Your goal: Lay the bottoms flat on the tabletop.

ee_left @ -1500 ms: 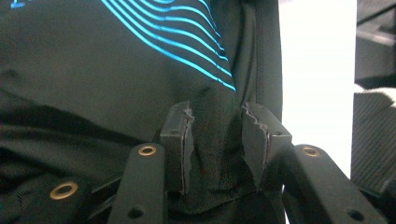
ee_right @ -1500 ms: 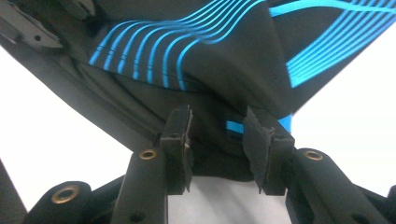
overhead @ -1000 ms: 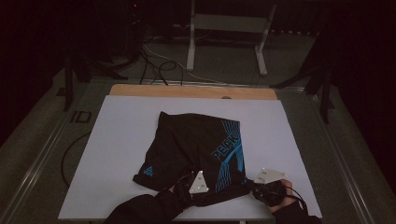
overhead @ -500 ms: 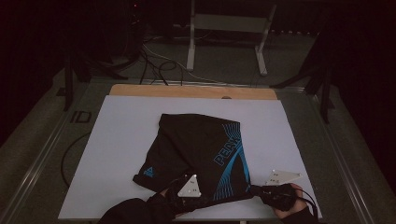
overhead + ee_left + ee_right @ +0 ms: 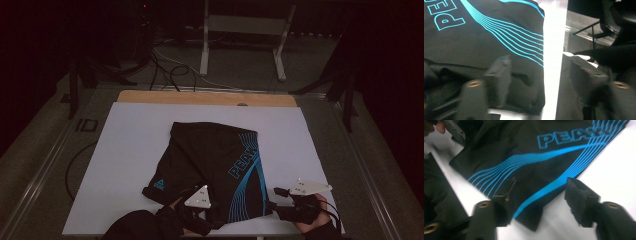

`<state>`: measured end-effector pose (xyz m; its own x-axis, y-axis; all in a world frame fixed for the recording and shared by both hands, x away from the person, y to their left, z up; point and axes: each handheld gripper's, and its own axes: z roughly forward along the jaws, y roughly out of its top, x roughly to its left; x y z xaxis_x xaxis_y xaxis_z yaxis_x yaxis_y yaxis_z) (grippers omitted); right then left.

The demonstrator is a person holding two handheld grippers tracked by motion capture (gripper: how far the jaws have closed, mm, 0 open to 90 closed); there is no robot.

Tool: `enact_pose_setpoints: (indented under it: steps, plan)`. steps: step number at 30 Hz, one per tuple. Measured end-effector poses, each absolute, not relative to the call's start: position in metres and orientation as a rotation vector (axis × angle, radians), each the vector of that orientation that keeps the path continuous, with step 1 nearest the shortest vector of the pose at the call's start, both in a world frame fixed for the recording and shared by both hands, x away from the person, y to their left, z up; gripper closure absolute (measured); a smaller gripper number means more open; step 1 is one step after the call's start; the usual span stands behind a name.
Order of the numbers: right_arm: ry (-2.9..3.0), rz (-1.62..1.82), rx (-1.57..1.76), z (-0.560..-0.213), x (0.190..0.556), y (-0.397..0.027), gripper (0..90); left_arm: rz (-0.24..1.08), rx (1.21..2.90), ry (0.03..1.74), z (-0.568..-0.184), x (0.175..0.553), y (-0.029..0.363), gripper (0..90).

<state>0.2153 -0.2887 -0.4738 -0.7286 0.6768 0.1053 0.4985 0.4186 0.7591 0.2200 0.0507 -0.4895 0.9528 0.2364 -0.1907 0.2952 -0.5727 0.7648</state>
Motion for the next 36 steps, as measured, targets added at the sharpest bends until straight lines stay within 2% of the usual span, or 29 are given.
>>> enact_pose_setpoints:
  steps: [1,5,10,13,17,25,36]
  plan:
    - [2.447,1.225,1.031,-0.473,0.216,-0.288,27.1,-0.092,2.195,0.376,-0.488,0.221,0.052,26.4]
    - [2.421,1.278,1.007,-0.469,0.22,-0.289,18.5,-0.073,2.167,0.383,-0.481,0.228,0.059,18.3]
    - [2.376,1.329,1.006,-0.465,0.233,-0.29,15.5,-0.056,2.117,0.416,-0.47,0.242,0.076,14.4]
    - [2.361,1.329,0.995,-0.462,0.241,-0.288,14.9,-0.058,2.09,0.434,-0.467,0.253,0.089,6.1]
    - [2.351,1.344,0.973,-0.459,0.252,-0.284,14.9,-0.043,2.06,0.454,-0.465,0.264,0.103,2.5]
    - [2.319,1.367,0.951,-0.455,0.269,-0.276,15.5,0.025,2.042,0.499,-0.461,0.279,0.126,2.0]
    - [2.252,1.37,0.993,-0.459,0.3,-0.271,15.5,0.142,1.997,0.654,-0.46,0.32,0.165,4.0]
